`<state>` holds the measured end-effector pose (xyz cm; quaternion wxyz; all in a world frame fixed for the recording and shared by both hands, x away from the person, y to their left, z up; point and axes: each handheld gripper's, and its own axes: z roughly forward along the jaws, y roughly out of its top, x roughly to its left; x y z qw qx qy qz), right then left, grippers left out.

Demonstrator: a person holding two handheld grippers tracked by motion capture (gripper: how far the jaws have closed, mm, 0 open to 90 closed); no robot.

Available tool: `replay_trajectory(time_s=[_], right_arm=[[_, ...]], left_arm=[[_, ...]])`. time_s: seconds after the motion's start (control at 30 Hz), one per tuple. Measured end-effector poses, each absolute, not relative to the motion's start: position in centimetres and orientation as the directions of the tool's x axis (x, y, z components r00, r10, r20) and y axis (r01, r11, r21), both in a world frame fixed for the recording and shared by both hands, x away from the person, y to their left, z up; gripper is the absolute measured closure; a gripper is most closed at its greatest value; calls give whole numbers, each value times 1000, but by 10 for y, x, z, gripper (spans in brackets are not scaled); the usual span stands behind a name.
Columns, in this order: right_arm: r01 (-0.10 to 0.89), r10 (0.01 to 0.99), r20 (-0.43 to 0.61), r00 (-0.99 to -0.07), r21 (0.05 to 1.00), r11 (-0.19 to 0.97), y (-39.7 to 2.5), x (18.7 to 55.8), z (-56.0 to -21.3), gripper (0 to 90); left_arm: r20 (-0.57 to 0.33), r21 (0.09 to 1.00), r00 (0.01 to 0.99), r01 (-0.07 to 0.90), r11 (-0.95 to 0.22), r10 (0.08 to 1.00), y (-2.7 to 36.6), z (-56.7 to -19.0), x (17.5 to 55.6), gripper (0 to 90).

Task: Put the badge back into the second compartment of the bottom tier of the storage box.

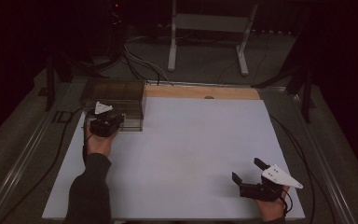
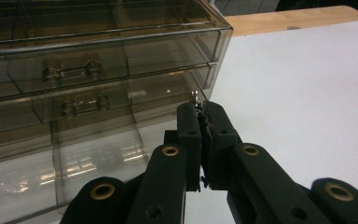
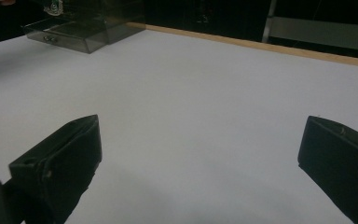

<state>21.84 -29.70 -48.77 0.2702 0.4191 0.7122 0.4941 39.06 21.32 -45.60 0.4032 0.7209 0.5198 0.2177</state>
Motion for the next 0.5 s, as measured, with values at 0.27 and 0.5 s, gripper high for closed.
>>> replay_trajectory(time_s=[0.27, 0.5], right_arm=[[329, 863, 29, -504, 930, 161, -297, 218, -488, 2], [330, 863, 28, -505, 930, 162, -296, 218, -488, 2]], left_arm=[[-106, 798, 331, 591, -119, 938, 222, -459, 395, 880], [-117, 788, 307, 607, -100, 945, 226, -465, 399, 880]])
